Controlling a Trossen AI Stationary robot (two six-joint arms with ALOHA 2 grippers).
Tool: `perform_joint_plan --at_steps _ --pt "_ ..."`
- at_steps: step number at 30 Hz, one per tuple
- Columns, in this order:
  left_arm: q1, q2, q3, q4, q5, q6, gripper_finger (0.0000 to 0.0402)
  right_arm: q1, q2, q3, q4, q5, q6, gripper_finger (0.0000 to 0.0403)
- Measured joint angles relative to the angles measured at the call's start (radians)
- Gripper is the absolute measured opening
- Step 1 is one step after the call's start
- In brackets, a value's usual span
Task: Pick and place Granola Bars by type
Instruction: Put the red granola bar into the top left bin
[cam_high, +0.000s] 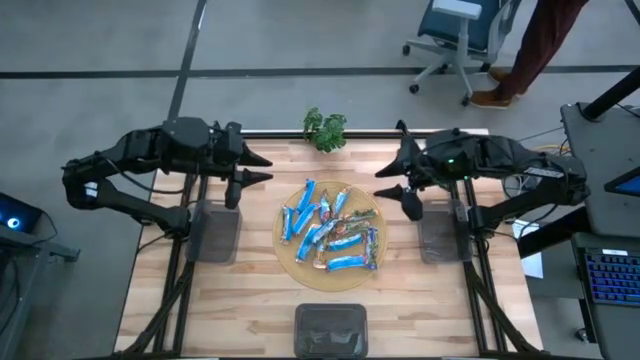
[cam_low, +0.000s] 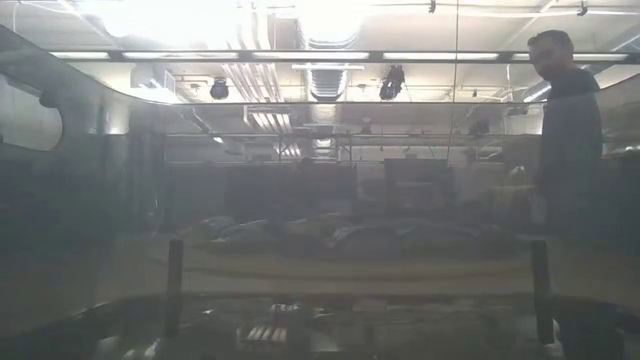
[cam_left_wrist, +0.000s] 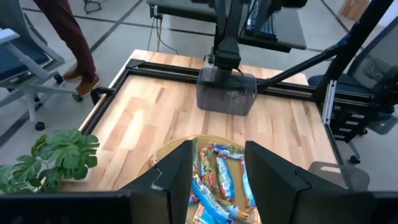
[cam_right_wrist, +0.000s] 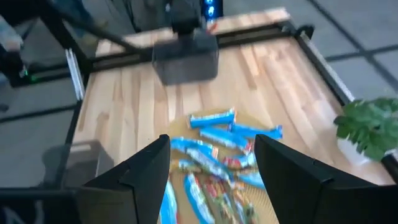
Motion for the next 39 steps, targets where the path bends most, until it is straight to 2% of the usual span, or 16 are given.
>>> perform_joint_plan --at_steps 7,15,25,39 --pt "0.0 -0.006 0.0 -0.011 0.0 0.001 0.0131 0.0 0.095 0.0 -0.073 -0.01 -0.107 0.0224" --pt "0.0 -0.006 0.0 -0.027 -0.001 0.001 0.0131 0.0 0.213 0.003 -0.095 -0.082 -0.211 0.0224" --pt "0.0 -0.006 0.0 -0.056 -0.003 0.003 0.0131 0.0 0.364 0.003 -0.168 -0.077 -0.317 0.0224" --pt "0.0 -0.006 0.0 -0.071 -0.005 -0.002 0.0131 -0.002 0.554 0.003 -0.157 -0.066 -0.418 0.0224"
